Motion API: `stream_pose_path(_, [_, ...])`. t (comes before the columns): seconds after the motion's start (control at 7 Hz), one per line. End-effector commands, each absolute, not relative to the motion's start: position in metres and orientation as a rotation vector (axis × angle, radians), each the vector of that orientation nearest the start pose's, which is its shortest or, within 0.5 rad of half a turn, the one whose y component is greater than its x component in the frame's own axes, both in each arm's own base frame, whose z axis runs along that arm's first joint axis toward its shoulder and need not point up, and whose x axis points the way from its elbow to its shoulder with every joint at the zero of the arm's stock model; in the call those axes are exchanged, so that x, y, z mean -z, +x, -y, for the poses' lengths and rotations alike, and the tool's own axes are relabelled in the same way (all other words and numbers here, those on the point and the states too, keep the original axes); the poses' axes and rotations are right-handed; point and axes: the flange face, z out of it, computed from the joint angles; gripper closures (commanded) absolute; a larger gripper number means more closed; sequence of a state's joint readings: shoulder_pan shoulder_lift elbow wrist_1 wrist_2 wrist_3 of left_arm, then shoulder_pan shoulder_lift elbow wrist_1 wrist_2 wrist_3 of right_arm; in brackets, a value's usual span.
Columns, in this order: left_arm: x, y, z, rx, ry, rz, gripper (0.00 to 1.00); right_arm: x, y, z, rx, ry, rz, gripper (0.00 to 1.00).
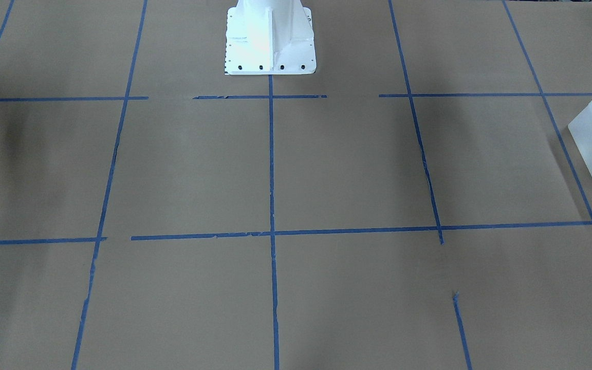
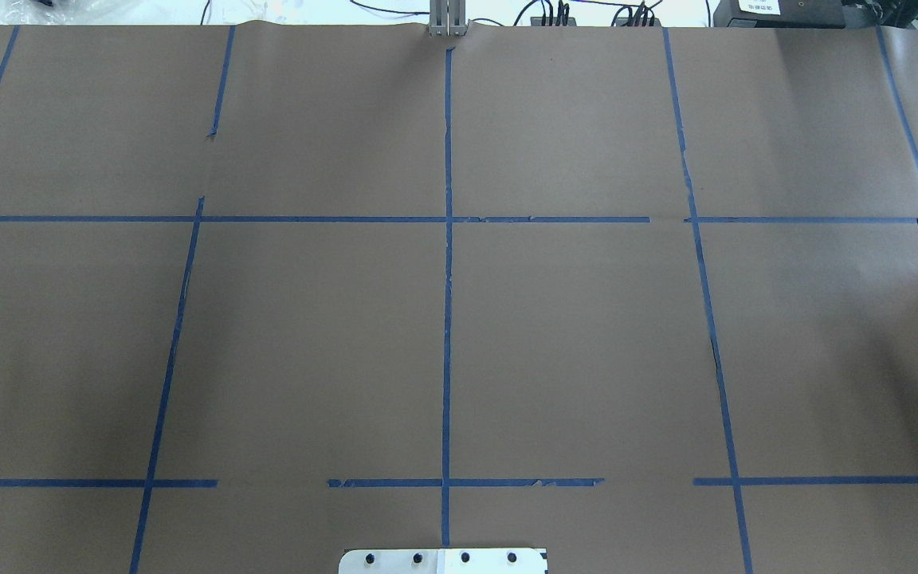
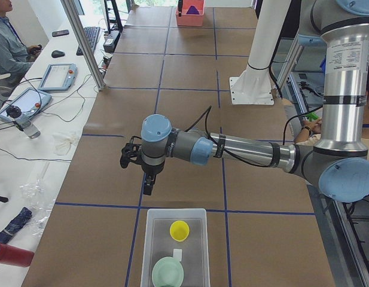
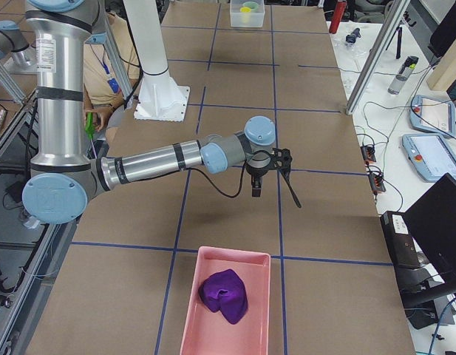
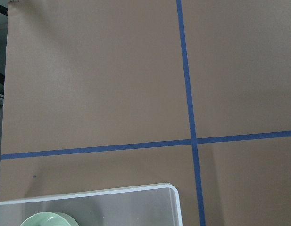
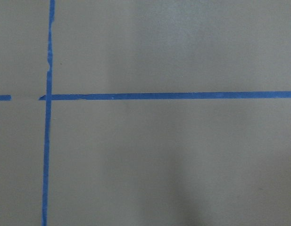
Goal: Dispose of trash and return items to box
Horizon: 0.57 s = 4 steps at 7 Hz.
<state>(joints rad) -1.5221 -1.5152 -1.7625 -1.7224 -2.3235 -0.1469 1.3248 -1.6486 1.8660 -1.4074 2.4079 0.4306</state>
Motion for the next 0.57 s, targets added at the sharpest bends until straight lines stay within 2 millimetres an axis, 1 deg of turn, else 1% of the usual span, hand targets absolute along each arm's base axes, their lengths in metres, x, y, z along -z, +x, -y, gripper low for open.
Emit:
stream_pose_path(0.0, [-0.563,-0.003,0.472,-0.046,0.162,-0.888,0.0,-0.564,-0.013,0.444,0.013,0.087,0.873,0.0])
stream_pose_path(0.14, [-0.533,0.035,0.469,-0.049,0.136,-0.901,0.0,-0.572,-0.008,0.441,0.016,0.086,0.867,0.0])
stream_pose_path(0.29, [-0.524,0.039,0.468,-0.074,0.159,-0.889,0.0,-0.572,-0.007,0.441,0.016,0.088,0.866,0.0])
stream_pose_path(0.43, [-0.496,0.036,0.451,-0.107,0.209,-0.895,0.0,-0.581,-0.008,0.444,0.01,0.07,0.862,0.0])
